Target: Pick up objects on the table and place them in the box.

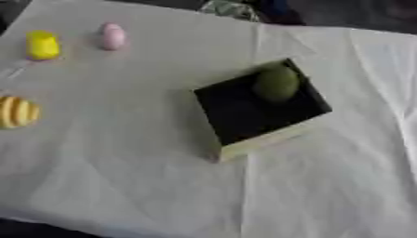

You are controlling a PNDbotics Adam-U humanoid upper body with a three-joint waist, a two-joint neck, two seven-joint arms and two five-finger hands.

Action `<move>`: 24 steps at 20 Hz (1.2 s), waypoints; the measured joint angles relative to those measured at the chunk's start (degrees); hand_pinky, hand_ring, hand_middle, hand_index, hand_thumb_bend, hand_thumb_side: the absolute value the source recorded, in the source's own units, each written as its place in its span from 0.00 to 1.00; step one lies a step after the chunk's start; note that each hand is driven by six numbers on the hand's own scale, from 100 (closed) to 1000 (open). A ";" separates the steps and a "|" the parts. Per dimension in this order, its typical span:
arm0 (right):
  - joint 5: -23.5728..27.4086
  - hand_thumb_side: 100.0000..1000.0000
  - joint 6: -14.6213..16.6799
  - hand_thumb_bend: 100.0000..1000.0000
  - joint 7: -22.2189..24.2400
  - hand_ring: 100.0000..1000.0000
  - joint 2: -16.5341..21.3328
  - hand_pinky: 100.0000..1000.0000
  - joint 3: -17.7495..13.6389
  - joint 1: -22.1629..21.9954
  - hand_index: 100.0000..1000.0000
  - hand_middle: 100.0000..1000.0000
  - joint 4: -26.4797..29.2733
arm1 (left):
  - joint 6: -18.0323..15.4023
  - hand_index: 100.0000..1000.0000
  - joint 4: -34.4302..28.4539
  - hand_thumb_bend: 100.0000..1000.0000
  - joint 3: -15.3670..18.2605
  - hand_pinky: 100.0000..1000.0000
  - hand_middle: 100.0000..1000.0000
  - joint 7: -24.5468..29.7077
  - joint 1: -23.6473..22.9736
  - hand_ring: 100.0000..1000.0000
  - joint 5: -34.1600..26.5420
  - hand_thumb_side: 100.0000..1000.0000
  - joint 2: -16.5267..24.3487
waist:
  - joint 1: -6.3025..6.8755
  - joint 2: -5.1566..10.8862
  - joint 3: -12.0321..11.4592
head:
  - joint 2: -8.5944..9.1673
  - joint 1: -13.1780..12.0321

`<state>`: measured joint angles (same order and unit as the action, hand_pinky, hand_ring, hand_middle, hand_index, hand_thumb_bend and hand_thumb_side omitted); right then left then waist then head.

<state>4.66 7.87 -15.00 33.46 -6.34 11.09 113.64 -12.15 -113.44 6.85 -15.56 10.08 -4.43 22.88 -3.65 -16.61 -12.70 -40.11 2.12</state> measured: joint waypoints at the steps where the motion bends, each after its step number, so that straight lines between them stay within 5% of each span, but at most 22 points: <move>1: 0.00 0.62 0.00 0.00 0.00 0.74 0.00 0.89 0.00 0.00 0.76 0.67 0.00 | 0.00 0.76 0.00 0.00 0.00 0.77 0.68 0.00 0.00 0.73 0.00 0.64 0.00 | 0.00 0.00 0.00 | 0.00 0.00; 13: 0.00 0.62 -0.02 0.00 0.01 0.74 0.02 0.89 0.00 -0.04 0.76 0.67 0.00 | 0.06 0.77 0.00 0.00 0.00 0.77 0.69 -0.19 -0.01 0.74 1.63 0.62 1.46 | 0.02 0.00 0.03 | -0.52 0.01; 24: -0.07 0.62 -0.08 0.00 0.03 0.74 0.77 0.89 0.02 -0.84 0.76 0.67 0.00 | 5.59 0.83 -0.04 0.00 -0.40 0.78 0.72 -0.13 -3.62 0.76 11.95 0.40 18.25 | 0.71 0.38 -0.22 | -1.23 0.63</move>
<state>4.59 7.79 -14.97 34.23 -6.33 10.25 113.64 -6.56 -113.48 6.45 -15.69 6.46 7.53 41.14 -2.94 -16.22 -12.91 -41.34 2.75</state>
